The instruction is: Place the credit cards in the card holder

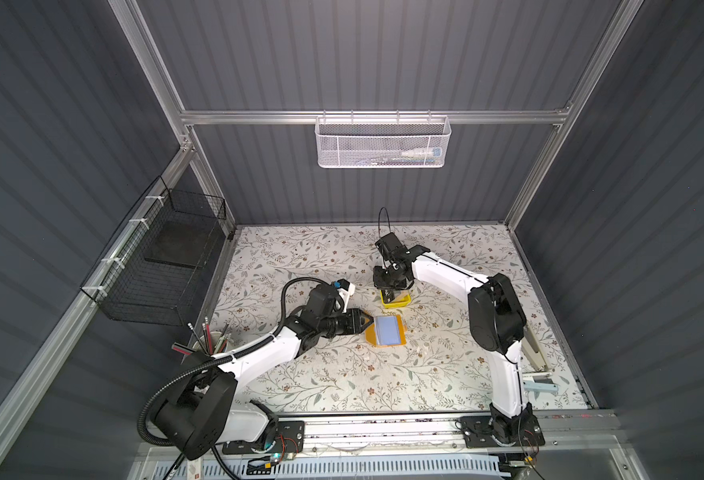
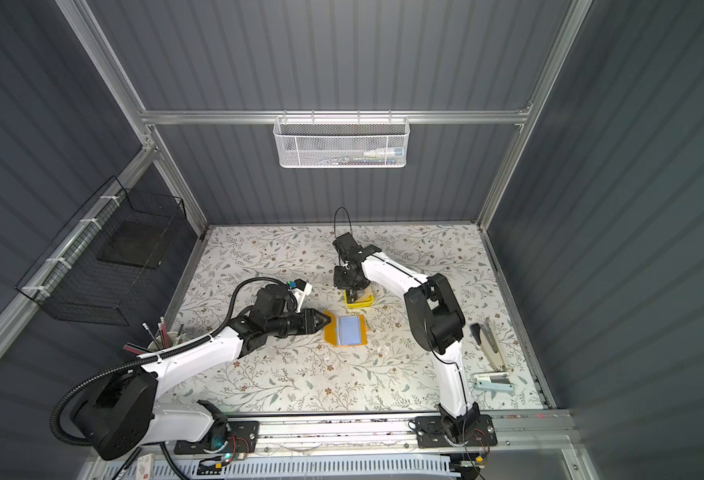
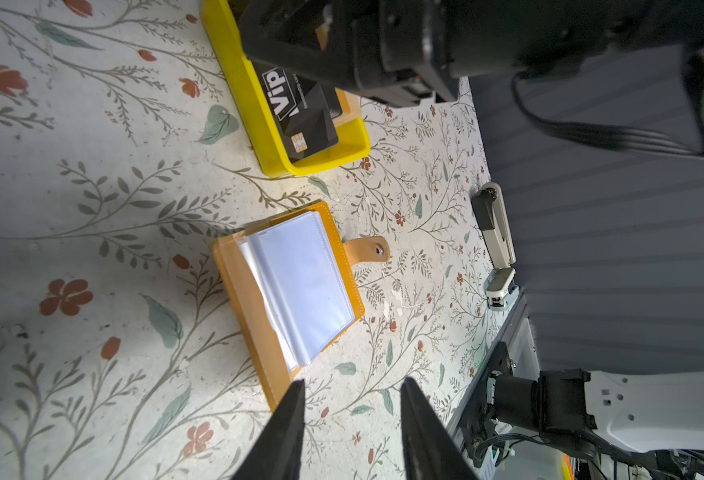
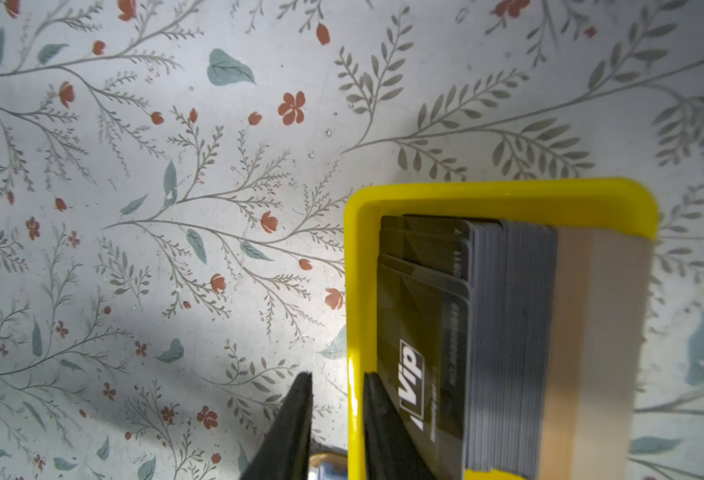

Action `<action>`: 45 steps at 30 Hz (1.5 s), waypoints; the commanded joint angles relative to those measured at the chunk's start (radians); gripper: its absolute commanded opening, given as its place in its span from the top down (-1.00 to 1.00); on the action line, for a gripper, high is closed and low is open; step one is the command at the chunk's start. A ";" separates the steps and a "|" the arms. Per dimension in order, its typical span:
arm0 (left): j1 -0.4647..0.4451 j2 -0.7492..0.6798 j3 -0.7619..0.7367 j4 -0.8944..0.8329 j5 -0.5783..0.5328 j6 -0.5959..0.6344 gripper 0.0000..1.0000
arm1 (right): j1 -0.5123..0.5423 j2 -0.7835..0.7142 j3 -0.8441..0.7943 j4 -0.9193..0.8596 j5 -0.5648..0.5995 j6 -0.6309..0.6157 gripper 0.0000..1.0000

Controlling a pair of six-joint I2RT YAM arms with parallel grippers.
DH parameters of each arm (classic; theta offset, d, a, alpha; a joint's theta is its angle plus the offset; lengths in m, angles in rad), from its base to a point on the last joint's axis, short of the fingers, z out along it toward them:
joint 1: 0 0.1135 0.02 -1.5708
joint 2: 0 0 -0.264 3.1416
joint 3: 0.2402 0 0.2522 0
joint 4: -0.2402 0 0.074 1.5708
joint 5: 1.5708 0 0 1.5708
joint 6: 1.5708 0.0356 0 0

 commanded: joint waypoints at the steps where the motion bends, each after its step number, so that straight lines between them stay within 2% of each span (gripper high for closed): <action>1: 0.007 0.024 0.050 -0.030 -0.001 0.021 0.24 | 0.001 -0.106 -0.065 0.043 0.000 -0.041 0.49; 9: 0.006 0.127 0.141 -0.056 -0.036 0.059 0.31 | -0.028 -0.295 -0.283 0.112 0.037 -0.109 0.35; 15: 0.006 0.270 0.292 -0.150 -0.120 0.104 0.31 | -0.096 -0.348 -0.401 0.143 -0.010 -0.113 0.20; 22: 0.006 0.462 0.491 -0.283 -0.208 0.136 0.31 | -0.110 -0.396 -0.496 0.182 -0.014 -0.094 0.16; 27: 0.006 0.583 0.607 -0.327 -0.200 0.127 0.31 | -0.110 -0.430 -0.534 0.196 -0.008 -0.081 0.16; 32: 0.006 0.646 0.652 -0.319 -0.180 0.097 0.36 | -0.110 -0.445 -0.560 0.198 0.003 -0.081 0.16; 36: 0.006 0.667 0.669 -0.335 -0.192 0.081 0.50 | -0.110 -0.456 -0.573 0.195 0.010 -0.081 0.16; 45: 0.005 0.643 0.672 -0.451 -0.317 0.091 0.74 | -0.108 -0.466 -0.581 0.193 0.016 -0.073 0.16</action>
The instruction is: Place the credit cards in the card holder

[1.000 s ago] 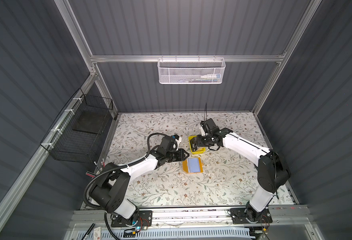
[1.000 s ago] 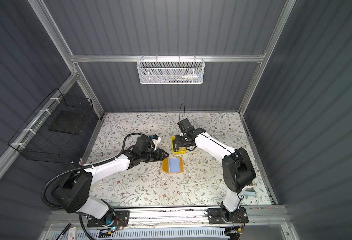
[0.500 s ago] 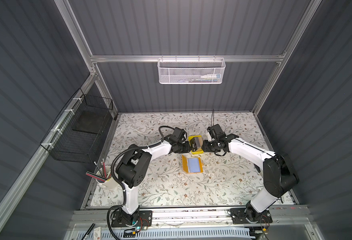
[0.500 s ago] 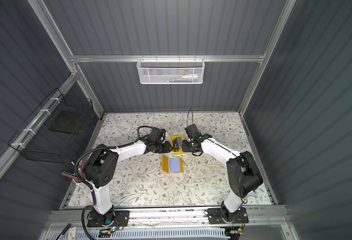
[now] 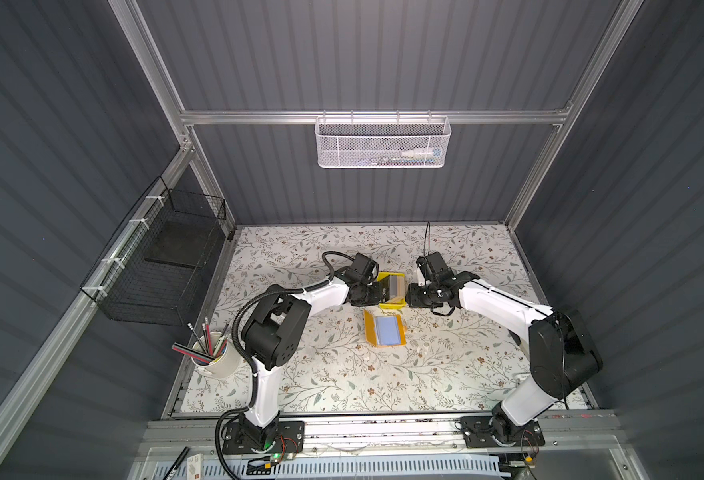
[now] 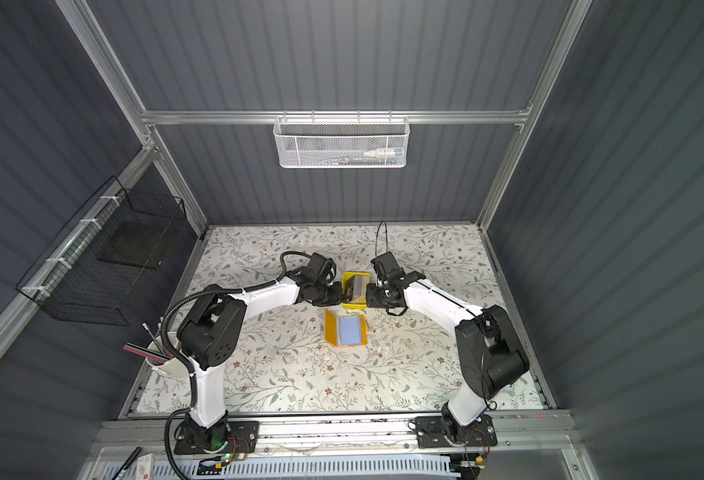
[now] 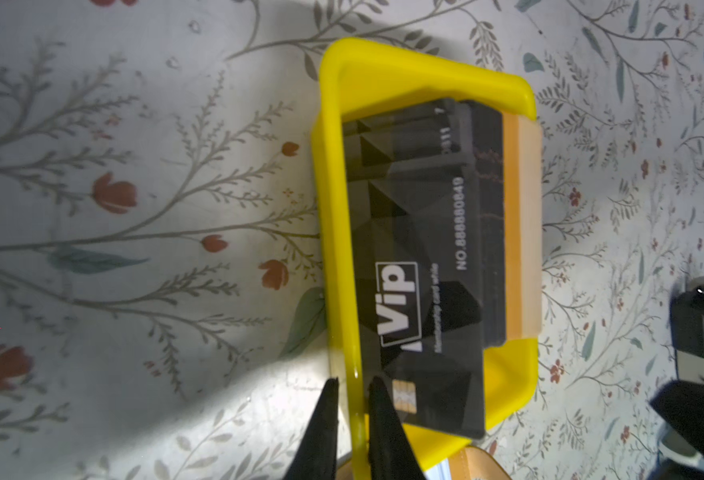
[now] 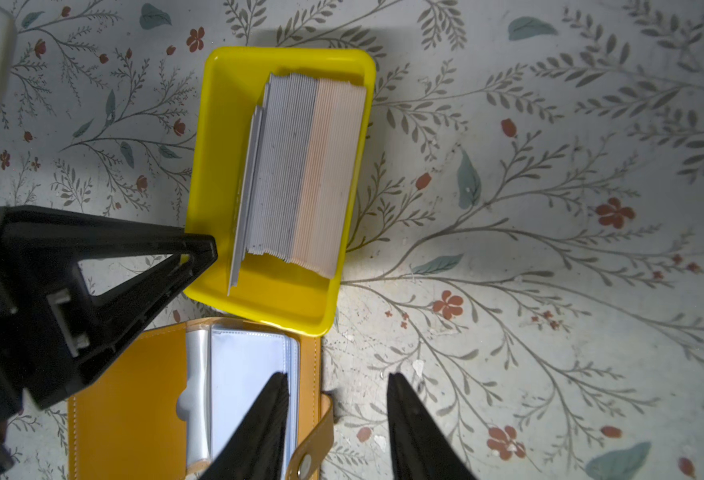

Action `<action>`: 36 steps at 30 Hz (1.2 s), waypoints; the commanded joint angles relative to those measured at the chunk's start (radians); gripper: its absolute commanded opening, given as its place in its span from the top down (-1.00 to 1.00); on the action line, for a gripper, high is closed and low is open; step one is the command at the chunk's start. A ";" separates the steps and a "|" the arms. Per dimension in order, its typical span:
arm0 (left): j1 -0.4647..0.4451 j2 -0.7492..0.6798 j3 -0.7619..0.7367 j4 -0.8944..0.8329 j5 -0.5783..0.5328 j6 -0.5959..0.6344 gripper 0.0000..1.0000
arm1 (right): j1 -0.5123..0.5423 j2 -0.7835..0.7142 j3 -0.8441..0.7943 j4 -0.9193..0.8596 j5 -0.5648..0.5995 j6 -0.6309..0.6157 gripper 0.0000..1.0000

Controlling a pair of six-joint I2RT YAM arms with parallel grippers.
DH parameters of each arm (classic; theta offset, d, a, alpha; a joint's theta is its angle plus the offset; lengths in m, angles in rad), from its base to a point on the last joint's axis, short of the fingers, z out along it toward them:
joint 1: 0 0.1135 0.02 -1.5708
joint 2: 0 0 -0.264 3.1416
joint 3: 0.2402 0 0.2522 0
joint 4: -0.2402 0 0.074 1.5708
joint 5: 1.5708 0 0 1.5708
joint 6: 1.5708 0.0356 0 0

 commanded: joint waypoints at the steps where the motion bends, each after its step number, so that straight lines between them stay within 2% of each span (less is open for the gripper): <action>1: 0.005 -0.014 -0.007 -0.092 -0.065 -0.001 0.75 | 0.005 -0.027 -0.010 -0.002 0.014 0.012 0.16; 13: -0.035 -0.131 -0.147 -0.012 -0.088 -0.105 0.77 | 0.031 -0.007 -0.010 0.017 0.005 0.042 0.16; 22: -0.083 -0.162 -0.198 0.049 -0.081 -0.164 0.57 | 0.043 -0.012 -0.016 0.018 0.002 0.067 0.15; 27: -0.078 -0.212 -0.218 0.045 -0.092 -0.147 0.46 | 0.044 -0.037 -0.014 0.018 0.002 0.066 0.14; 30: -0.054 -0.238 -0.221 0.039 -0.069 -0.129 0.42 | 0.045 -0.054 -0.019 0.018 0.005 0.065 0.08; 36: -0.014 -0.292 -0.214 0.037 -0.006 -0.067 0.40 | 0.045 -0.063 -0.033 0.065 0.000 0.086 -0.15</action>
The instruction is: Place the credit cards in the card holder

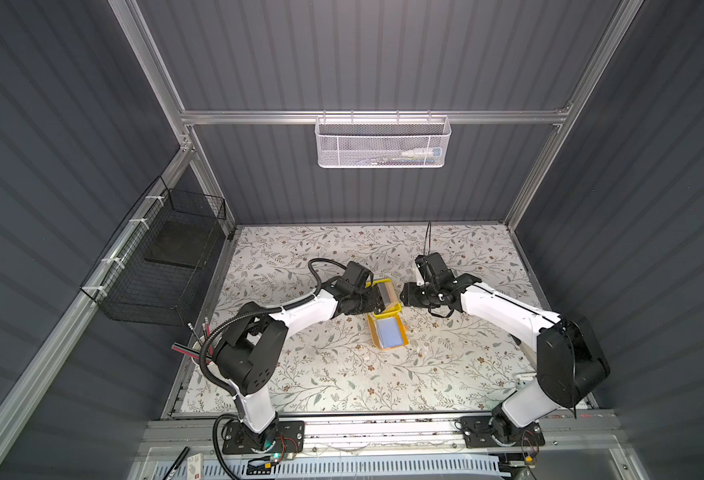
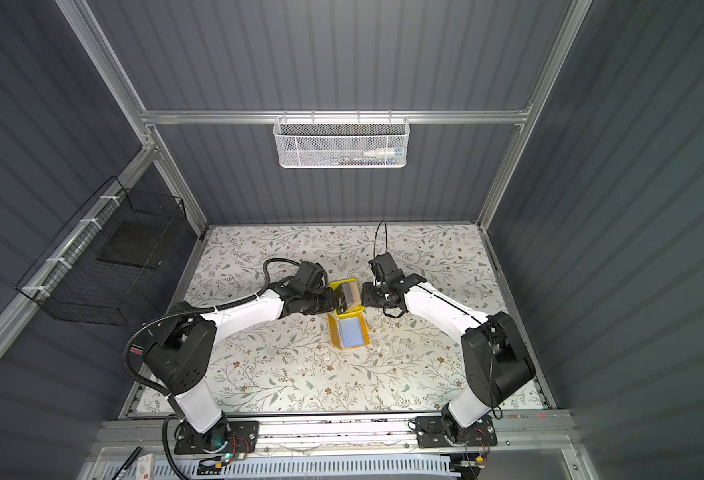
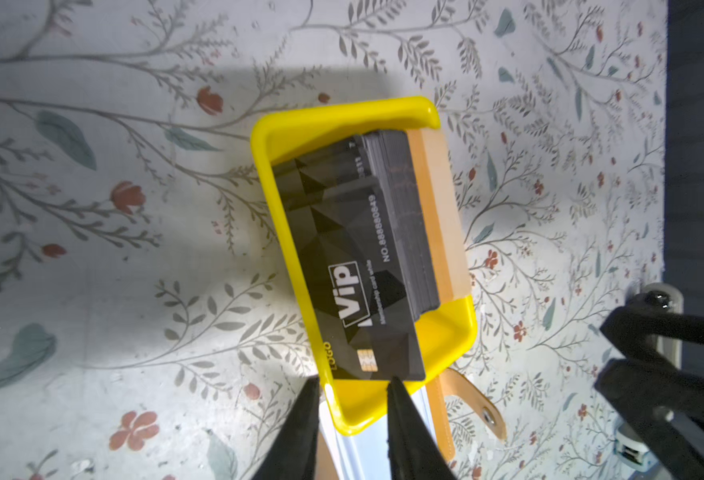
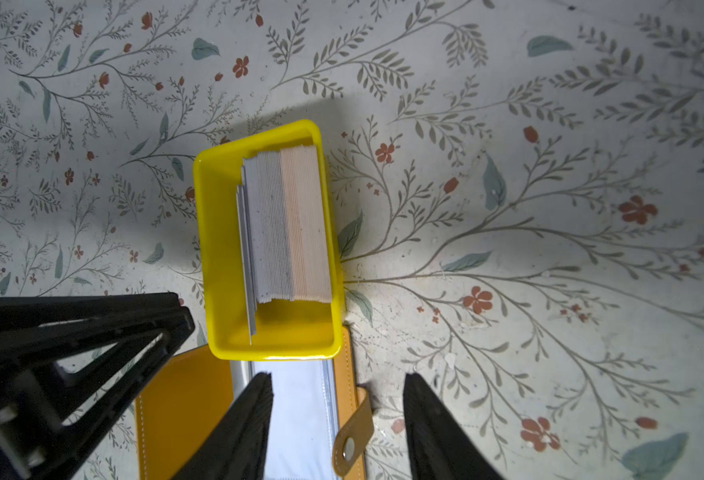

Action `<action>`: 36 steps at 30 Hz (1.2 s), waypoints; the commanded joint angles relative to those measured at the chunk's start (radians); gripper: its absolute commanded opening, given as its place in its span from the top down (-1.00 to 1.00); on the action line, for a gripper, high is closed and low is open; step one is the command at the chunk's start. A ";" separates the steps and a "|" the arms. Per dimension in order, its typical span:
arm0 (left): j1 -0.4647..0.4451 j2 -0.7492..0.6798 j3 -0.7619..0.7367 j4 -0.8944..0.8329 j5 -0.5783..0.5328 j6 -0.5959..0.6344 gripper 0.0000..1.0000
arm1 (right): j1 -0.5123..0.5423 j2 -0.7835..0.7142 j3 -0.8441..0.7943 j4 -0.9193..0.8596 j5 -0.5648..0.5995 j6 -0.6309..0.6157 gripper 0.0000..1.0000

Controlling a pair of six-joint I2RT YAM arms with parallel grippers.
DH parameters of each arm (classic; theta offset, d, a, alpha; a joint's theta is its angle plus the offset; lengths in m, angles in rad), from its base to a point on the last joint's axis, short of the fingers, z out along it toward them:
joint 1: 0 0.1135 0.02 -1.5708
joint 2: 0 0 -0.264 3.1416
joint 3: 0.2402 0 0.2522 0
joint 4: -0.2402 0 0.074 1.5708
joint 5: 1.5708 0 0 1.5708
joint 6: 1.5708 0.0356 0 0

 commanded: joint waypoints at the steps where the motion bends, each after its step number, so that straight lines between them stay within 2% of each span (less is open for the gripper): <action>1: 0.022 -0.036 0.002 -0.017 0.060 0.059 0.40 | 0.006 -0.005 -0.016 0.030 -0.003 0.018 -0.21; 4: 0.038 -0.036 0.014 -0.003 0.135 0.099 0.41 | 0.006 0.003 -0.008 0.040 0.001 0.029 -0.35; 8: 0.043 -0.015 0.046 -0.024 0.143 0.148 0.46 | 0.006 0.026 0.012 0.042 -0.008 0.032 -0.53; 15: 0.050 0.066 0.090 0.006 0.215 0.146 0.50 | 0.006 0.106 0.068 0.050 -0.073 0.013 -0.67; 36: 0.065 0.186 0.159 -0.027 0.145 0.113 0.76 | 0.011 0.263 0.150 0.000 -0.140 -0.097 -0.79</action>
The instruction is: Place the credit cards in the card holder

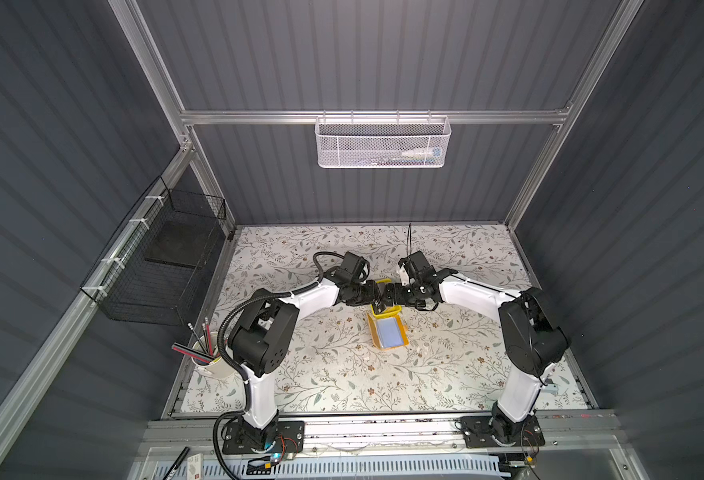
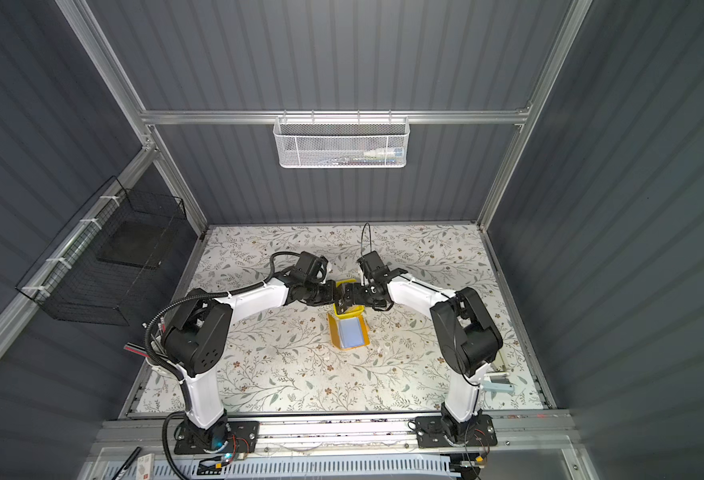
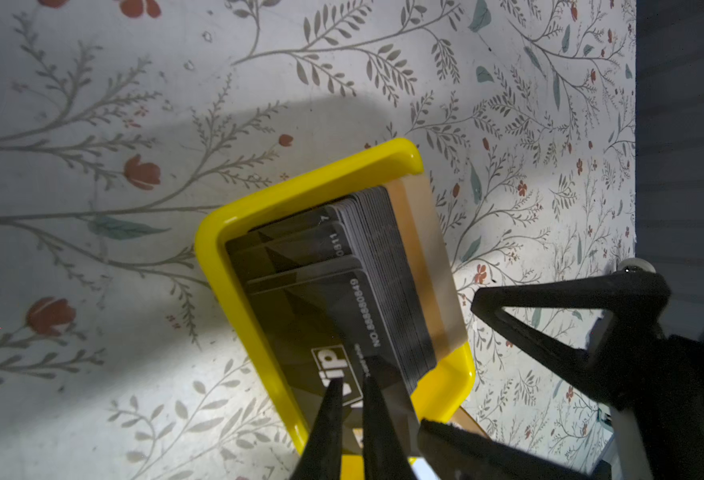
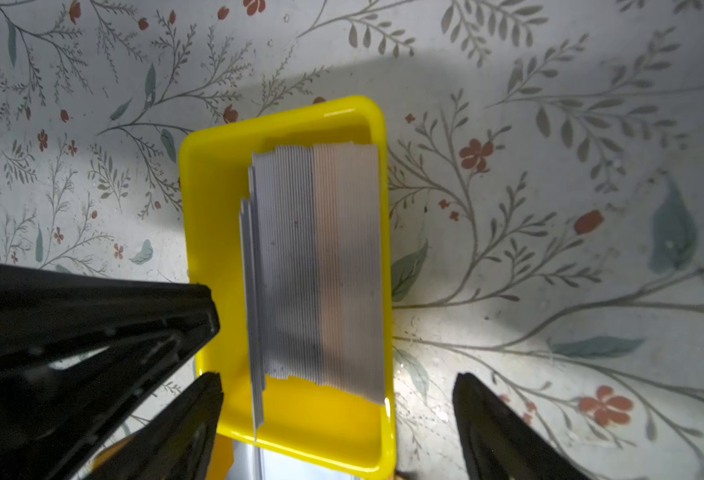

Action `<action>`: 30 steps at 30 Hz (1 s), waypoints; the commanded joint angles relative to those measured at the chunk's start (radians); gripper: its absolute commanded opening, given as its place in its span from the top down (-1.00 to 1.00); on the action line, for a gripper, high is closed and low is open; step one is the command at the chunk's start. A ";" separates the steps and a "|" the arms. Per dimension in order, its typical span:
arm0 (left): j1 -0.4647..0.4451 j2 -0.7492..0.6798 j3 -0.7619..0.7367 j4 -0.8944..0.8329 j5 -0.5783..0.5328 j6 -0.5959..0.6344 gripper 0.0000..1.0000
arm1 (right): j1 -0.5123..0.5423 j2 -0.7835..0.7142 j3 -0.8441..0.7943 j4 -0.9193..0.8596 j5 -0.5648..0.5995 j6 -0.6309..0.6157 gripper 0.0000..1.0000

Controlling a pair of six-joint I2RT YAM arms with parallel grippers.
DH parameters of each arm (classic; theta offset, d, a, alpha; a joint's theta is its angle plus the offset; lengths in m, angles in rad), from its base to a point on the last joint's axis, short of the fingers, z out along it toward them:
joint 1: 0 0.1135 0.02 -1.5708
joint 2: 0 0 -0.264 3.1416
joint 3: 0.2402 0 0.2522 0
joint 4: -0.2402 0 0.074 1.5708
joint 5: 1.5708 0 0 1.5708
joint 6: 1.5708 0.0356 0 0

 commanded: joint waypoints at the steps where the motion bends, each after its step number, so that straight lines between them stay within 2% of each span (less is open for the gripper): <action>1: 0.004 0.031 0.034 -0.034 -0.017 -0.003 0.77 | 0.006 0.021 0.030 -0.027 -0.015 -0.031 -0.79; 9: 0.005 0.066 0.044 -0.044 -0.007 -0.003 0.79 | 0.007 0.061 0.048 -0.027 -0.020 -0.038 -0.80; 20: 0.005 0.061 0.028 -0.053 -0.016 0.002 0.85 | -0.009 0.084 0.086 -0.031 0.035 -0.024 -0.74; 27: 0.005 0.055 0.011 -0.040 -0.004 -0.003 0.85 | -0.029 0.102 0.131 -0.050 0.033 -0.040 -0.73; 30: 0.005 0.054 0.007 -0.034 0.002 -0.003 0.85 | -0.028 0.091 0.126 -0.060 -0.005 -0.063 -0.72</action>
